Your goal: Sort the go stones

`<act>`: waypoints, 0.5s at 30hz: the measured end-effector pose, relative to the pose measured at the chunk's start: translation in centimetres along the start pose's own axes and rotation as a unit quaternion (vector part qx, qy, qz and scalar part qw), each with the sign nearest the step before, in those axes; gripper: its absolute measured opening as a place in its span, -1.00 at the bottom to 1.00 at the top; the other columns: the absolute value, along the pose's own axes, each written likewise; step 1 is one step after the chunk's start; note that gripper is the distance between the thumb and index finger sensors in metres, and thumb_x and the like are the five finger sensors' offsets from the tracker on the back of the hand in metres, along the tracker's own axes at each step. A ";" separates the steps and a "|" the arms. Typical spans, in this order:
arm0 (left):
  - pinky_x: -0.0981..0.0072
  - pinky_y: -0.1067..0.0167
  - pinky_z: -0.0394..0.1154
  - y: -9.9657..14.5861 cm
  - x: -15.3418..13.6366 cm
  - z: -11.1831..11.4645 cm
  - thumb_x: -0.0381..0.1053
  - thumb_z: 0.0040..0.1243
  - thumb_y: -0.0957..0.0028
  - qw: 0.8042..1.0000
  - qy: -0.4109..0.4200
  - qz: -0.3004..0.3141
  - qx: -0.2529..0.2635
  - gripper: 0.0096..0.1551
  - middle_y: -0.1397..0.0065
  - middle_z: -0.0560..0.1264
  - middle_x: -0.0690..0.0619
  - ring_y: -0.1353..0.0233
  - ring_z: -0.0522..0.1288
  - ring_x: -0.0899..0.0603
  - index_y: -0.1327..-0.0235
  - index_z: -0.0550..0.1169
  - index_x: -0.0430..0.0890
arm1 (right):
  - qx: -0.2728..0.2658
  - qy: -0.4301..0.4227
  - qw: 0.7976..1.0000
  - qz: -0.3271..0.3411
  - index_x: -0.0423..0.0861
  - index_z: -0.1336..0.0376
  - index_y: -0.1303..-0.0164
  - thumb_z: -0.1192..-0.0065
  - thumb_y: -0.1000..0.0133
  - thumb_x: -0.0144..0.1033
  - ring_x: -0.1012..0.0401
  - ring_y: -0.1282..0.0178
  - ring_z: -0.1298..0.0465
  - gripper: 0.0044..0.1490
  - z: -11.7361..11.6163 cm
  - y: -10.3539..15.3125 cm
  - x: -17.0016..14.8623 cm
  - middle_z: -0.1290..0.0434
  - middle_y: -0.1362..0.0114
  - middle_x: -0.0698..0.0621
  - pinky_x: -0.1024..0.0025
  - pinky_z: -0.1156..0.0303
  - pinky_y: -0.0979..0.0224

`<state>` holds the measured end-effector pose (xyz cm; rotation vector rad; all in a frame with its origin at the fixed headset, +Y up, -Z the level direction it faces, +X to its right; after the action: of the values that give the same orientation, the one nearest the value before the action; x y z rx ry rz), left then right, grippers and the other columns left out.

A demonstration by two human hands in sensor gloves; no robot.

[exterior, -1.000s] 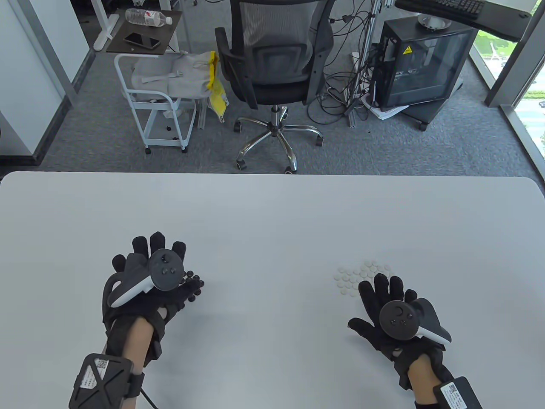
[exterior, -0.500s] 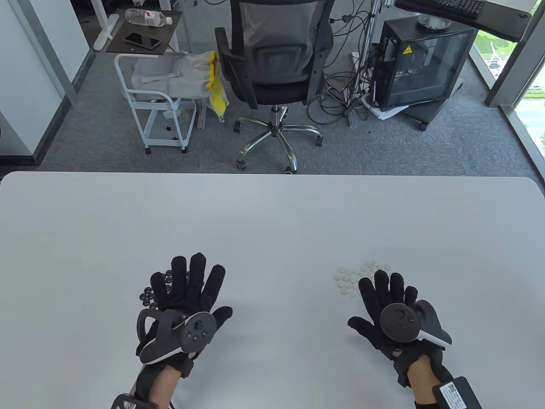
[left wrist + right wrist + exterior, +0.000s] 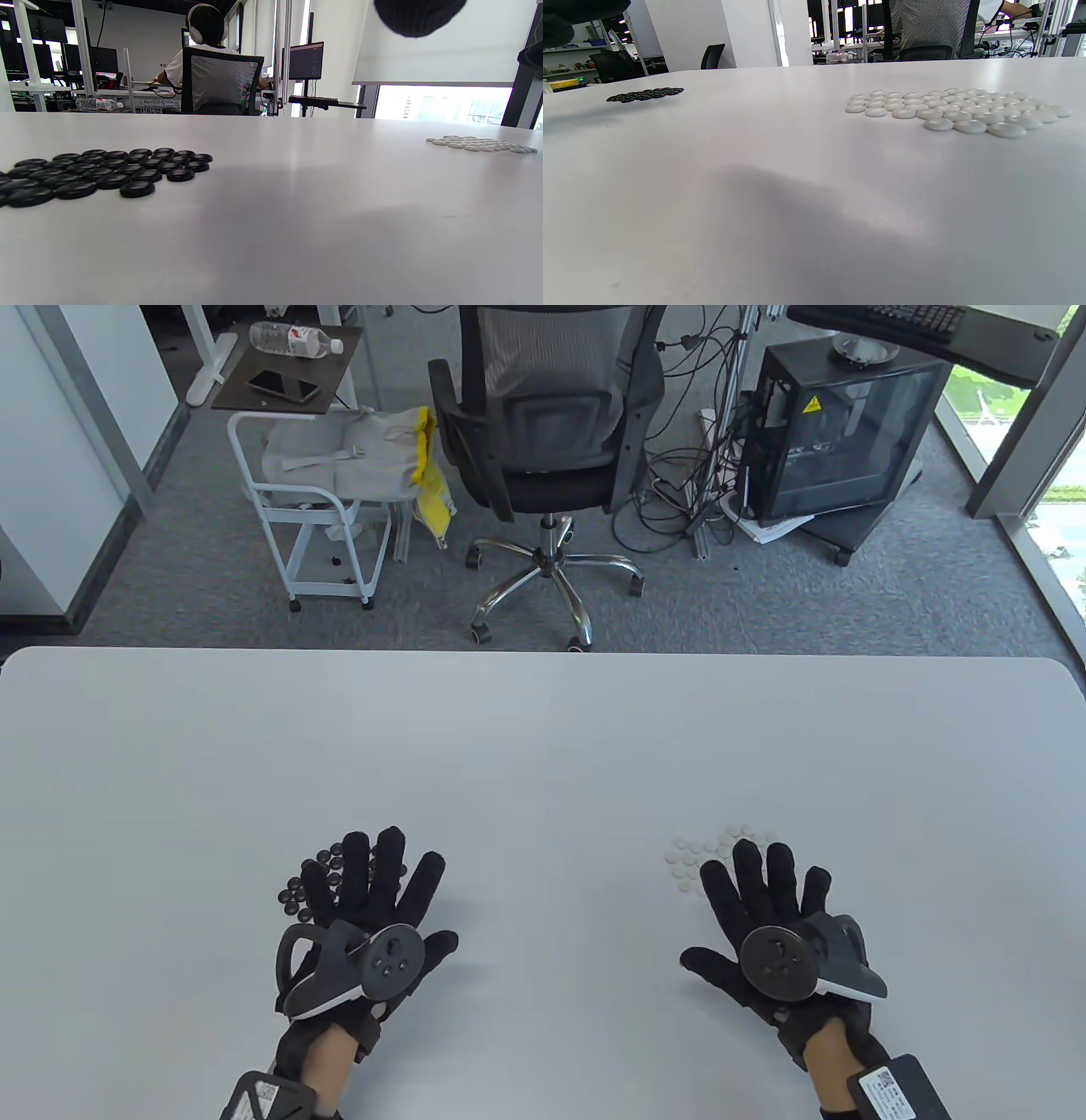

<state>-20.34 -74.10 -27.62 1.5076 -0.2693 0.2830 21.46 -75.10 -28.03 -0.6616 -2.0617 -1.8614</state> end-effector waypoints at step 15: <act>-0.76 -0.05 -0.50 0.1 -1.0 1.4 0.51 -0.28 -0.22 0.999 0.013 -0.018 -0.034 0.04 -0.73 -0.49 -0.34 -0.53 -0.58 -0.59 -0.79 -0.20 0.03 | -0.004 0.037 0.999 -0.006 -0.38 0.48 -0.74 0.22 -0.34 0.28 -0.58 -0.46 0.57 0.23 -0.5 -0.4 0.7 0.54 -0.62 -0.67 -0.80 0.56 -0.12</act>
<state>-21.26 -75.52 -27.84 1.4400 -0.2298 0.2622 20.66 -75.55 -27.93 -0.5736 -2.0162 -1.8732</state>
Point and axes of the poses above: the tracker on the back of each hand, its own x axis roughly to the thumb side, its own y axis roughly from the fingertips to the wrist, z = x × y, the point moved 1 cm from there along -y, roughly from the wrist to the fingertips
